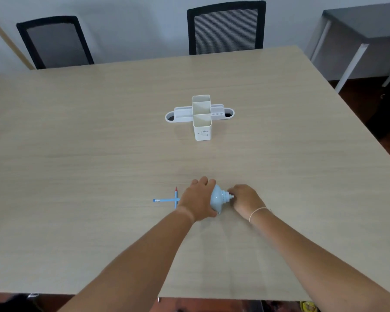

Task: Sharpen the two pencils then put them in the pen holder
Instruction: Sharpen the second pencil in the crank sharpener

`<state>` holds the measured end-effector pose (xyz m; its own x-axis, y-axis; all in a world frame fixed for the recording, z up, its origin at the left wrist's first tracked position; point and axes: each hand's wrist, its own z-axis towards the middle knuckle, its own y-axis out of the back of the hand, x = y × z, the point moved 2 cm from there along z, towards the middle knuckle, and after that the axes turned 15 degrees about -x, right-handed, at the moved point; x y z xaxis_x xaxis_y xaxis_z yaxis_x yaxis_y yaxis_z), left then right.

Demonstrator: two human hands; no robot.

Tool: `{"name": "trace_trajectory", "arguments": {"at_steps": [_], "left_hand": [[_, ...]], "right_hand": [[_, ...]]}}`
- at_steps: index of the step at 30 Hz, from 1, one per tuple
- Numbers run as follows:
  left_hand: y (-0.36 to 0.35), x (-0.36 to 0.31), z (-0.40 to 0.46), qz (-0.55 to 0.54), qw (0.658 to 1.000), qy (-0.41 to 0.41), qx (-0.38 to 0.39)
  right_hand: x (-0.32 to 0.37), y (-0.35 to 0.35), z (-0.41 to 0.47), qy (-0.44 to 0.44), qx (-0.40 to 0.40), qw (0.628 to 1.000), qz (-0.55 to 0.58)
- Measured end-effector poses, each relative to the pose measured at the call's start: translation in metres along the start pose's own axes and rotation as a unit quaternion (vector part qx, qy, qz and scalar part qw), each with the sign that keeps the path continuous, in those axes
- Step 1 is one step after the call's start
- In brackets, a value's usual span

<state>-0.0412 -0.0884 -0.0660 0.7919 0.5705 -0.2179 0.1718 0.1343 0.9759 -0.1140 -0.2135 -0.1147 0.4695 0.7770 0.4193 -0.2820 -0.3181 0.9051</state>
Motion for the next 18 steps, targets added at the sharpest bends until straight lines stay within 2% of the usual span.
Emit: {"name": "trace_trajectory", "arguments": {"at_steps": [4, 9, 12, 16, 18], "left_hand": [[0.000, 0.001, 0.000, 0.003, 1.000, 0.001, 0.005], [0.001, 0.001, 0.000, 0.002, 1.000, 0.001, 0.003], [0.000, 0.001, -0.001, -0.003, 1.000, 0.001, 0.007], [0.001, 0.001, 0.000, -0.004, 1.000, 0.002, 0.005], [0.001, 0.000, -0.001, 0.002, 1.000, -0.002, 0.007]], "right_hand": [[-0.008, -0.007, -0.038, 0.028, -0.005, 0.998, 0.049], [0.003, 0.026, -0.066, 0.074, -0.113, 0.978, 0.157], [0.011, 0.044, -0.042, 0.072, -0.146, 0.973, 0.161], [0.013, 0.042, 0.000, 0.023, -0.127, 0.983, 0.128], [0.011, 0.033, 0.013, 0.013, -0.088, 0.992, 0.089]]}}
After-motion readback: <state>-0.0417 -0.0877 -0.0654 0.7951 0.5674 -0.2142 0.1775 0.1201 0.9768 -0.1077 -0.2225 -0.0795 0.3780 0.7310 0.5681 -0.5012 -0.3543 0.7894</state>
